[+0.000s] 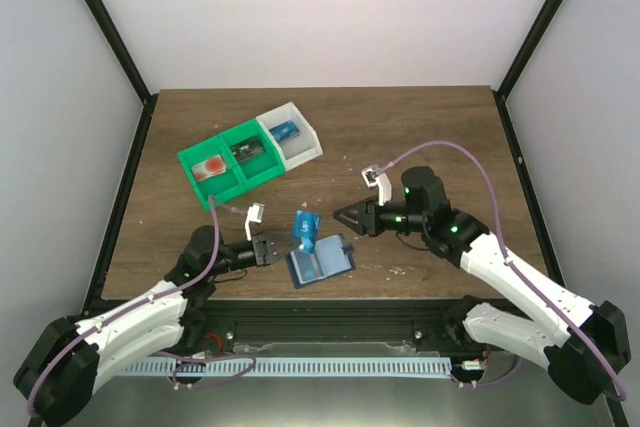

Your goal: Take the credit cards out of the card holder

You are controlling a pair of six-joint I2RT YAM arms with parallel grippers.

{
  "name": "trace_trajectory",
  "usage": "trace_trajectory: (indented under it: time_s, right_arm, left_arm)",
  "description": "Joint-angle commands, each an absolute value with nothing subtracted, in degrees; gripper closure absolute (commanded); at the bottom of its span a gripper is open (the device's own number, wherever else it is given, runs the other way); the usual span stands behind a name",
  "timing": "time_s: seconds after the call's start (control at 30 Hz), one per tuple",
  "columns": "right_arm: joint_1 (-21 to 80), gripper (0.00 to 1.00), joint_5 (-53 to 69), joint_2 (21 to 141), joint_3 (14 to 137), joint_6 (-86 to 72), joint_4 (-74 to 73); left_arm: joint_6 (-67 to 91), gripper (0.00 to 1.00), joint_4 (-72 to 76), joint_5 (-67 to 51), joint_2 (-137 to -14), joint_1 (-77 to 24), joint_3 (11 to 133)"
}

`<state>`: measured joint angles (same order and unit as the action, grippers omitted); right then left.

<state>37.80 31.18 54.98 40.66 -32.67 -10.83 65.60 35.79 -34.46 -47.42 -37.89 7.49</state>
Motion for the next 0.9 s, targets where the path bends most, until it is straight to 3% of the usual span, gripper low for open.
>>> trace_trajectory:
  time_s: [0.0, 0.27, 0.6, 0.73, 0.87]
  right_arm:
    - [35.61, 0.57, 40.06, 58.17, 45.85, -20.52, -21.70]
    - [35.67, 0.51, 52.96, 64.35, 44.02, -22.57, -13.78]
    - [35.68, 0.47, 53.23, 69.52, 43.54, -21.13, -14.19]
    - [35.73, 0.49, 55.35, 69.81, 42.69, -21.71, -13.21]
    - [35.68, 0.58, 55.29, 69.75, 41.08, -22.49, -12.28]
  left_arm:
    - [59.40, 1.00, 27.53, -41.67, -45.37, -37.62, 9.85]
    - [57.73, 1.00, 27.22, -48.38, -48.73, -37.92, 11.12]
    - [55.55, 1.00, 28.90, -50.86, -53.71, -40.49, 13.37]
    - [54.90, 1.00, 29.44, -51.50, -55.13, -41.09, 13.99]
    - [55.52, 1.00, 31.59, -51.91, -55.75, -41.20, 13.49]
